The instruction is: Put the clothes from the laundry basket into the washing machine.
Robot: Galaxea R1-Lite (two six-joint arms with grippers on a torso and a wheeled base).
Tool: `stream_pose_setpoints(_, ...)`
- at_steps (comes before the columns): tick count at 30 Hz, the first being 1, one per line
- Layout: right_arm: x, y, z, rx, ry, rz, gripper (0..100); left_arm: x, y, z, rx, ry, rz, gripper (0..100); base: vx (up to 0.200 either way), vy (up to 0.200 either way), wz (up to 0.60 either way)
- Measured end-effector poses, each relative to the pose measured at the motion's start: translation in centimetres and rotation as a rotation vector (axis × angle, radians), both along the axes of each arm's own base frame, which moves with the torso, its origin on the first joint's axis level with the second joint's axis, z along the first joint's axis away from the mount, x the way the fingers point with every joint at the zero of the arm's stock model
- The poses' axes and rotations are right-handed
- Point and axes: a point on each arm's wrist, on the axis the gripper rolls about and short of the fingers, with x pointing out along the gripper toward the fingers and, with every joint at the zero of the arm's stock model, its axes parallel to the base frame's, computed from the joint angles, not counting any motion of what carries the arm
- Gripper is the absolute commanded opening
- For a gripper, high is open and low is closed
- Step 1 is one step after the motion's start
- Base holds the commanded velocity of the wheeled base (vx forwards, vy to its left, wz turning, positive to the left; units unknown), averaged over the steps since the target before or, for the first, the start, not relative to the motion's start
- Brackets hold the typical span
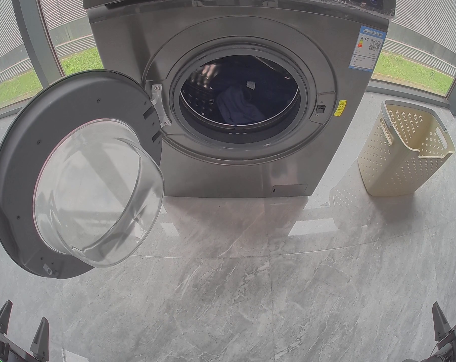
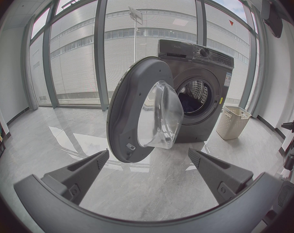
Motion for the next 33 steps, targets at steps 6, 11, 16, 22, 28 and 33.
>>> stream_pose_setpoints(6, 0.00, 0.00, 0.00, -0.001, 0.000, 0.000, 100, 0.00, 0.00, 0.00, 0.001, 0.000, -0.001, 100, 0.000, 0.200, 0.00)
stream_pose_setpoints(11, 0.00, 0.00, 0.00, -0.001, 0.001, 0.000, 100, 0.00, 0.00, 0.00, 0.001, 0.000, -0.002, 100, 0.000, 0.200, 0.00)
stream_pose_setpoints(16, 0.00, 0.00, 0.00, -0.001, 0.001, -0.001, 100, 0.01, 0.00, 0.00, 0.002, 0.001, -0.002, 100, 0.000, 0.200, 0.00)
stream_pose_setpoints(22, 0.01, 0.00, 0.01, -0.001, 0.000, 0.000, 100, 0.01, -0.01, 0.00, 0.003, 0.001, -0.003, 100, 0.000, 0.200, 0.00)
stream_pose_setpoints(28, 0.01, 0.00, 0.01, -0.001, 0.000, 0.000, 100, 0.01, 0.00, 0.00, 0.007, 0.002, -0.004, 100, 0.000, 0.033, 0.00)
stream_pose_setpoints(33, 0.01, 0.00, 0.00, 0.000, 0.001, 0.000, 100, 0.01, 0.00, 0.00, 0.015, 0.002, 0.001, 100, 0.000, 0.000, 0.00)
